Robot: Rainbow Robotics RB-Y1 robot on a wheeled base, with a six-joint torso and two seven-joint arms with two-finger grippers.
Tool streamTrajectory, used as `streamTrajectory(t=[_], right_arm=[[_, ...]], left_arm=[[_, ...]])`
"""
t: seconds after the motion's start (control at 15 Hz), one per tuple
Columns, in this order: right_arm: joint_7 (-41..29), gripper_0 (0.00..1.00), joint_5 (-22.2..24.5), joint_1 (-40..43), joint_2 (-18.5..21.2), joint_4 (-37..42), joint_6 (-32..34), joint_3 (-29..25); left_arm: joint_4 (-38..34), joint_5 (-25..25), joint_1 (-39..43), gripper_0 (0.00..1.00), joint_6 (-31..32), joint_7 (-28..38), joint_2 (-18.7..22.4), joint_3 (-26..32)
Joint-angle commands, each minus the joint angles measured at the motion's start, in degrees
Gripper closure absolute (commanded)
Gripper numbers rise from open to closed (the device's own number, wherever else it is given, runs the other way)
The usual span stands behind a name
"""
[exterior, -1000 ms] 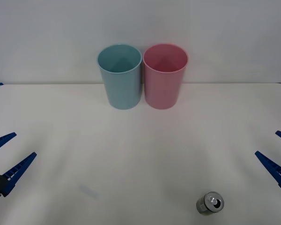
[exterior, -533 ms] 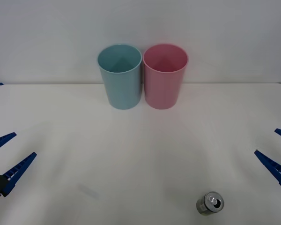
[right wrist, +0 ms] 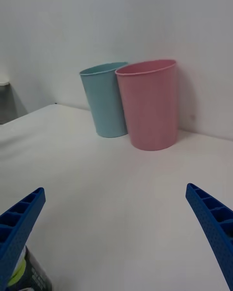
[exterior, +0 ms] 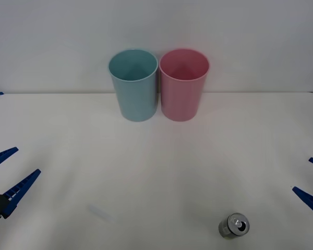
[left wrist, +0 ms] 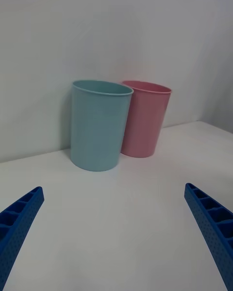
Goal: Grasp the object on the table and drop it into the matching bin: aluminum can to the light blue bin, PET bottle to the pink bin.
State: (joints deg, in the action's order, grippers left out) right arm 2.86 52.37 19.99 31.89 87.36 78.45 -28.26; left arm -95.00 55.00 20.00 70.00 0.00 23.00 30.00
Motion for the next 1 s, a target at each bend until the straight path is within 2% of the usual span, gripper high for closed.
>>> streamTrajectory(t=[0.07,0.47,1.0], right_arm=[[1.09,0.00,0.02,-0.04,1.77,-2.20,3.99,0.49],[3.73,0.00,0.02,-1.62,5.46,-8.35,11.55,2.34],[8.56,0.00,3.53,-1.27,7.22,-10.37,11.55,5.06]], left_arm=[[0.00,0.00,0.00,0.00,0.00,0.00,0.00,0.00],[0.00,0.00,0.00,0.00,0.00,0.00,0.00,0.00],[0.00,0.00,0.00,0.00,0.00,0.00,0.00,0.00]])
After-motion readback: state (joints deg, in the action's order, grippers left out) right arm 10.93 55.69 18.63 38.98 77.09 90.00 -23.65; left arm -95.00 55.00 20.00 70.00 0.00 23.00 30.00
